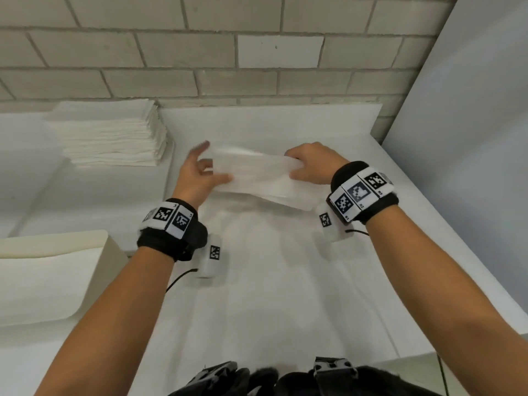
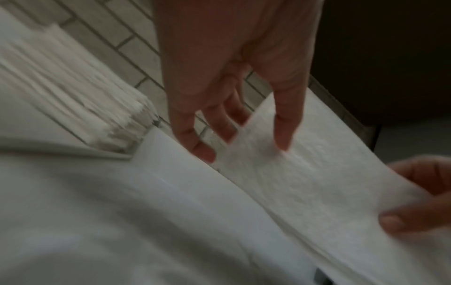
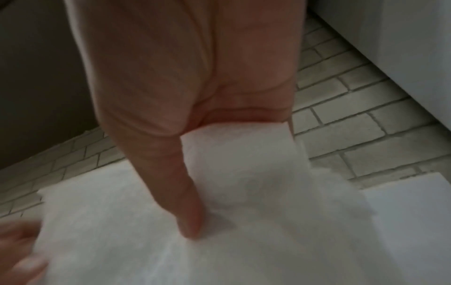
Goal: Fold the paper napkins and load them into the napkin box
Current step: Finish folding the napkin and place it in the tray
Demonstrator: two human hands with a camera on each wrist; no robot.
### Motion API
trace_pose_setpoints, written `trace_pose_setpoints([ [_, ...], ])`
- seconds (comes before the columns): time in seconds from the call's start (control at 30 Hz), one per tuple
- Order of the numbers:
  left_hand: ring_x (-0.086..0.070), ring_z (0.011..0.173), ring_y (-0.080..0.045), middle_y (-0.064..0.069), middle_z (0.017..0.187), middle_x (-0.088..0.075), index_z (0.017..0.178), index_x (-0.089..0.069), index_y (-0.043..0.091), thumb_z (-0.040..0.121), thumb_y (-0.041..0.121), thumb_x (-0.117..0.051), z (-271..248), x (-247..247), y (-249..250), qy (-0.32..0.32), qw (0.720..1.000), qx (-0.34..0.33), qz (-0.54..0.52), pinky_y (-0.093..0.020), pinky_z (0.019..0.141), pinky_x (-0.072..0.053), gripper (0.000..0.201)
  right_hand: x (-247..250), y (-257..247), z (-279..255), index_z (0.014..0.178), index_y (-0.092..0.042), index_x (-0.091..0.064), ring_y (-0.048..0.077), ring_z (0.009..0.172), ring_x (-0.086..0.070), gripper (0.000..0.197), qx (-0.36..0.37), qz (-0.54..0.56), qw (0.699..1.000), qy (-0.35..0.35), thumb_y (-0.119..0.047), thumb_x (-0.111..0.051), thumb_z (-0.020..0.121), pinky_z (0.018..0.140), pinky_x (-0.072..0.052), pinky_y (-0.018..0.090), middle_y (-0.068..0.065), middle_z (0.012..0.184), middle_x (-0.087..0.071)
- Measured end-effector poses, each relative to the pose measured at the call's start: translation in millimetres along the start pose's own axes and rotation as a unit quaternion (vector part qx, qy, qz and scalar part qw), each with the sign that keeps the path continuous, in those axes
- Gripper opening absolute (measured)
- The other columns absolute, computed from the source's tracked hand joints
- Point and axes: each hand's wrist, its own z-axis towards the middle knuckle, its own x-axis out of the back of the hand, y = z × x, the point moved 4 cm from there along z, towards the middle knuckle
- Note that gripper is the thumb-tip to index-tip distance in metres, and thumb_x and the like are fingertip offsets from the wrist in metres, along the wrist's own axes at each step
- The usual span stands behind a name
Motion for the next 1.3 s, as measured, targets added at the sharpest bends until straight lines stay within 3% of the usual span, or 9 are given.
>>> trace_pose_setpoints([
  [0.17, -0.061, 0.082, -0.011, 0.001, 0.091, -0.065, 0.096, -0.065, 0.016, 0.077, 0.003, -0.072, -17, 1, -16, -0.069, 0.995, 0.037, 0.063, -0.013, 0.069, -0.051, 0.024, -5, -8, -2, 0.099, -0.017, -0.065, 0.022, 0.092, -0.056, 0.017, 0.005, 0.028, 1.000, -0.002, -0.014, -0.063, 0.082, 0.077, -0.044, 0.030, 0.002, 0.096, -0.063],
  [0.27, -0.065, 0.100, -0.025, -0.010, 0.109, -0.068, 0.109, -0.065, 0.005, 0.077, 0.011, -0.074, -17, 16, -32, -0.036, 0.996, 0.076, -0.023, -0.039, 0.094, -0.049, 0.033, -14, 6, -7, 0.091, -0.017, -0.063, 0.013, 0.079, -0.055, 0.015, -0.017, 0.180, 0.983, 0.033, -0.012, -0.070, 0.080, 0.075, -0.041, 0.024, -0.002, 0.087, -0.060],
  [0.37, -0.061, 0.111, -0.030, -0.010, 0.112, -0.069, 0.112, -0.066, 0.010, 0.064, 0.026, -0.080, -18, 27, -47, -0.034, 0.994, 0.095, -0.033, -0.045, 0.101, -0.043, 0.053, -44, 29, -15, 0.080, -0.015, -0.061, 0.008, 0.068, -0.051, 0.014, -0.071, 0.377, 0.922, 0.059, -0.005, -0.071, 0.078, 0.070, -0.040, 0.020, -0.002, 0.075, -0.055],
  [0.57, -0.061, 0.096, -0.025, -0.005, 0.099, -0.064, 0.109, -0.057, 0.010, 0.072, -0.004, -0.073, -28, 14, -57, -0.033, 0.994, 0.100, 0.000, -0.037, 0.086, -0.052, 0.043, -100, 37, -21, 0.121, -0.003, -0.049, 0.027, 0.109, -0.057, 0.044, -0.147, 0.517, 0.843, 0.035, 0.007, -0.064, 0.081, 0.098, -0.046, 0.040, 0.016, 0.120, -0.059],
  [0.7, -0.061, 0.085, -0.021, -0.003, 0.088, -0.063, 0.100, -0.060, 0.009, 0.075, -0.005, -0.071, -26, 9, -58, -0.028, 0.996, 0.082, 0.013, -0.026, 0.075, -0.053, 0.031, -106, 34, -20, 0.123, -0.003, -0.049, 0.029, 0.111, -0.056, 0.047, -0.141, 0.551, 0.820, 0.059, 0.012, -0.061, 0.080, 0.099, -0.045, 0.044, 0.015, 0.120, -0.058],
  [0.87, -0.050, 0.070, -0.011, 0.002, 0.073, -0.053, 0.074, -0.057, 0.019, 0.076, -0.005, -0.069, -25, 12, -50, -0.001, 0.999, 0.033, 0.020, -0.013, 0.061, -0.040, 0.027, -98, 36, -20, 0.101, -0.013, -0.056, 0.023, 0.096, -0.058, 0.031, -0.107, 0.553, 0.819, 0.112, 0.005, -0.067, 0.079, 0.093, -0.047, 0.039, 0.015, 0.101, -0.063],
  [1.07, -0.054, 0.084, -0.013, 0.004, 0.092, -0.053, 0.103, -0.053, 0.017, 0.078, -0.005, -0.068, -27, 7, -55, -0.041, 0.996, 0.046, 0.059, -0.017, 0.068, -0.048, 0.037, -110, 35, -23, 0.085, -0.024, -0.055, 0.021, 0.090, -0.053, 0.035, -0.099, 0.542, 0.829, 0.095, 0.008, -0.068, 0.077, 0.077, -0.048, 0.028, -0.003, 0.086, -0.056],
  [1.2, -0.055, 0.093, -0.023, -0.006, 0.097, -0.060, 0.105, -0.056, 0.012, 0.083, 0.001, -0.066, -24, 7, -47, -0.033, 0.996, 0.038, 0.080, -0.034, 0.085, -0.046, 0.026, -102, 34, -21, 0.086, -0.020, -0.058, 0.015, 0.081, -0.057, 0.026, -0.095, 0.554, 0.817, 0.128, 0.002, -0.070, 0.078, 0.077, -0.049, 0.025, -0.003, 0.083, -0.058],
  [1.3, -0.054, 0.089, -0.021, -0.004, 0.094, -0.058, 0.103, -0.055, 0.012, 0.081, 0.001, -0.068, -22, 6, -47, -0.043, 0.994, 0.049, 0.089, -0.028, 0.078, -0.047, 0.027, -101, 36, -18, 0.088, -0.023, -0.059, 0.014, 0.086, -0.058, 0.028, -0.087, 0.560, 0.815, 0.124, -0.004, -0.075, 0.074, 0.081, -0.050, 0.029, -0.003, 0.089, -0.060],
])
